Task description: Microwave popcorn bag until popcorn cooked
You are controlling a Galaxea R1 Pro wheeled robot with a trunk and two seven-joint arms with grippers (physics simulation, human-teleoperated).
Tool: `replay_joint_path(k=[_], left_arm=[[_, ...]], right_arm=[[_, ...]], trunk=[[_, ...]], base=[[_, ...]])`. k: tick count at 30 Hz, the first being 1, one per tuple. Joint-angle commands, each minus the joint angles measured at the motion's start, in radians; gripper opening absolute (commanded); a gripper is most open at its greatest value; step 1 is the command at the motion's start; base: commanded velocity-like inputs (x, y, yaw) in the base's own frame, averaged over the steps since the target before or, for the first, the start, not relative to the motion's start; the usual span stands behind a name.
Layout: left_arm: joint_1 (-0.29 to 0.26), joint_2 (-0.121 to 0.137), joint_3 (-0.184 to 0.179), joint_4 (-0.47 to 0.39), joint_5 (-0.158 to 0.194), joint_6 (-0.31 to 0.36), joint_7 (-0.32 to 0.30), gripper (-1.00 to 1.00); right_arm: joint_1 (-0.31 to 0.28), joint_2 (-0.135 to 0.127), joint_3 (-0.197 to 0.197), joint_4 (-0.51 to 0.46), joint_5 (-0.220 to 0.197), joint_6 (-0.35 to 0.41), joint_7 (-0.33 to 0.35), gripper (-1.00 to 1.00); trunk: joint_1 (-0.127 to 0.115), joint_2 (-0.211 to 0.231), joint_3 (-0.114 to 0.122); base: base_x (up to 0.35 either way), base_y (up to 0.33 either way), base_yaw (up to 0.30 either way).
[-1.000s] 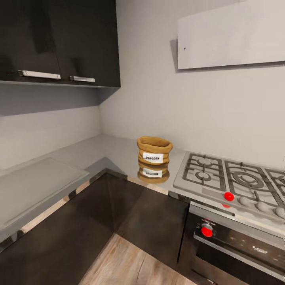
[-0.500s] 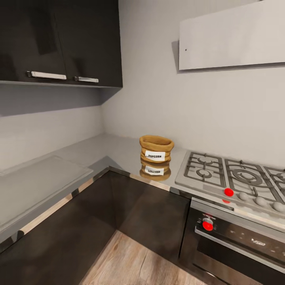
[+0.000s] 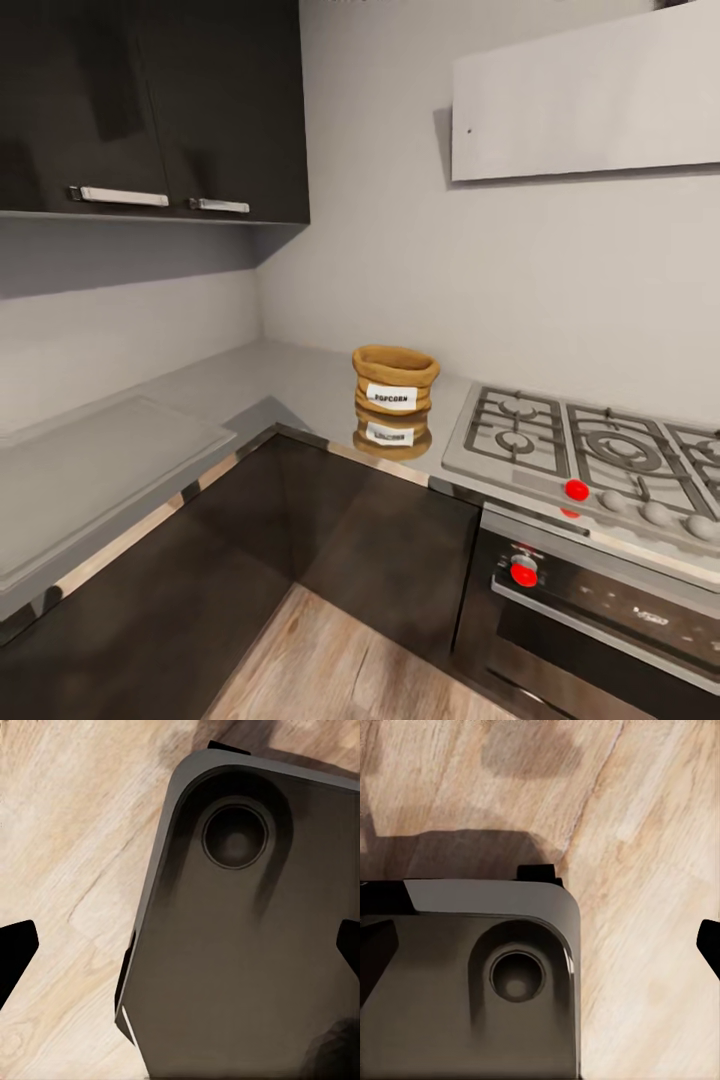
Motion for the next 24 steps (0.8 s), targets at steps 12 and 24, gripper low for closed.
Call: replay_joint_path(k=[12, 24], left_arm=[[0.000, 0.002, -0.001, -0.002, 0.004, -0.002, 0.002, 1.00], [0.000, 0.002, -0.001, -0.002, 0.004, -0.003, 0.000, 1.00]], right_arm=[[-0.001, -0.005, -0.002, 0.004, -0.002, -0.005, 0.006, 1.00], [-0.001, -0.006, -0.001, 0.003, -0.002, -0.006, 0.006, 1.00]], trunk=[[-0.027, 0.049, 0.021], [-0.073, 0.133, 0.059]], base=[[0.000, 0.000, 0.000], [0.000, 0.000, 0.000]])
